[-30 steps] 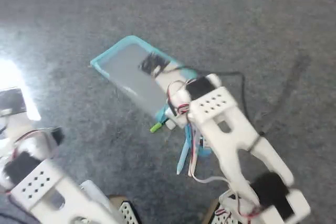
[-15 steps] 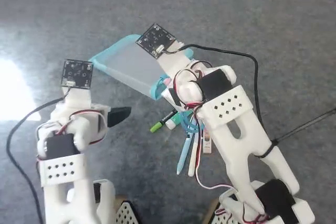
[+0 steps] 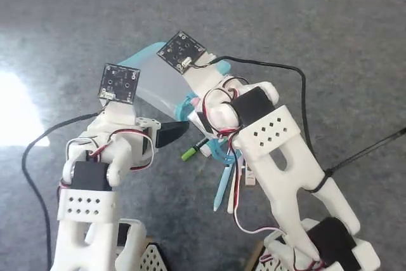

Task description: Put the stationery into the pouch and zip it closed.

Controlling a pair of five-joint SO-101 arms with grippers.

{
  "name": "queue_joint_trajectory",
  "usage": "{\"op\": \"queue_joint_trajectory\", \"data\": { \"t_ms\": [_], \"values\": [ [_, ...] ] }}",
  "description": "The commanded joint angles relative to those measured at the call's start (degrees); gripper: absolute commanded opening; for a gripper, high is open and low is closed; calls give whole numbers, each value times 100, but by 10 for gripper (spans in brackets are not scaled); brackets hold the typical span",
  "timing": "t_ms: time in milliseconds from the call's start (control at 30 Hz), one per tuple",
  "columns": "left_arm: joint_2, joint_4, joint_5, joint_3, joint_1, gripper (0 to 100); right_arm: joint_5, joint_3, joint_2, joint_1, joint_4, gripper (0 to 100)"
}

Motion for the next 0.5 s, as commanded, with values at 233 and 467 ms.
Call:
{"op": "queue_joint_trajectory", "data": {
  "t_ms": [233, 467],
  "values": [
    [-18, -809, 70, 295, 35, 412, -299, -1600, -330, -409, 1077, 7],
    [-53, -809, 62, 286, -325, 412, -308, -1284, -330, -382, 1059, 7]
  ]
}}
